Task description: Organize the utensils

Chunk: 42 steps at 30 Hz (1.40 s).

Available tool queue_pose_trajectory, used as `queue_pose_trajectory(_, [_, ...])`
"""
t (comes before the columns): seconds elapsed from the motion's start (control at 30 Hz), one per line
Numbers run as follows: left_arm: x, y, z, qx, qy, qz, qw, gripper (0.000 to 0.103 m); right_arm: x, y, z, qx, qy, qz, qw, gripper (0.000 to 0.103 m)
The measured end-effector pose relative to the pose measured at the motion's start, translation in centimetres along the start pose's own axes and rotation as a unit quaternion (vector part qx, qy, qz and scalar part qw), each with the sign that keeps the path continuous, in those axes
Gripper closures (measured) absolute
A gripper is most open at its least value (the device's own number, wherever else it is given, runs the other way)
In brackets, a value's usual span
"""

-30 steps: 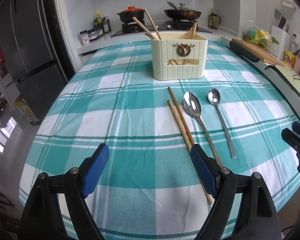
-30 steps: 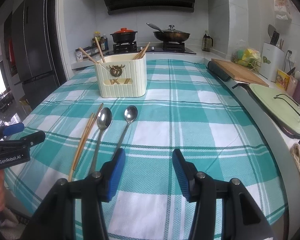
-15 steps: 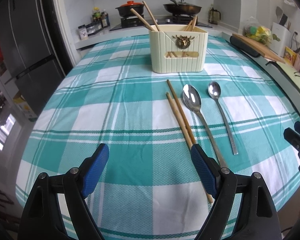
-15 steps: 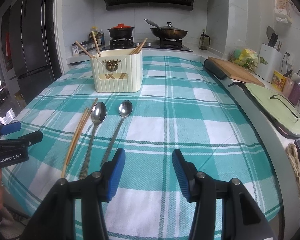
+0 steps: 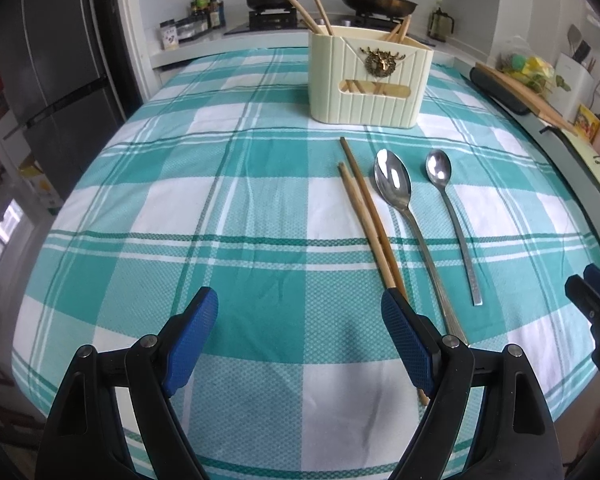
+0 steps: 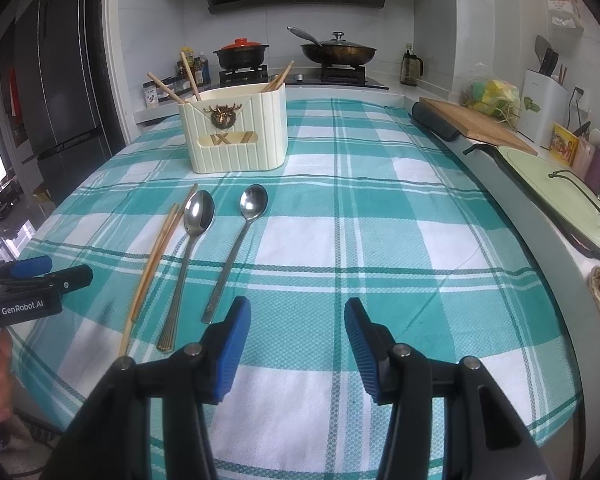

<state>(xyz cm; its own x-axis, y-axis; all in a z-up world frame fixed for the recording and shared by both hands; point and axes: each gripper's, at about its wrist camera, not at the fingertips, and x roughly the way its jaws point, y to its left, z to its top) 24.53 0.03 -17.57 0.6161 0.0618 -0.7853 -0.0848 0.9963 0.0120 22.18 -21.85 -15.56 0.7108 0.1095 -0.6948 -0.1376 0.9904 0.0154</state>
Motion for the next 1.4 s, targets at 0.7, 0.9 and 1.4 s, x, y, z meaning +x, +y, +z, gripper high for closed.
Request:
queue_pose_trajectory(0.7, [3.4,1.2,1.1,-0.050,0.023,-0.034,0.9979,0.018,0.7,0.7,-0.5,-0.007,0.013,0.009,1.000,0.053])
queue_pose_trajectory(0.9, [6.3,-0.2,3.1,-0.047,0.030,-0.043,0.9975,0.018,0.7,0.8,-0.5,-0.008,0.015,0.011,1.000,0.053])
queue_pose_trajectory(1.4, [9.4,-1.4,4.0,-0.011,0.035,-0.001,0.9993,0.011,2.3,0.4,-0.1,-0.004,0.026,0.019,0.999,0.053])
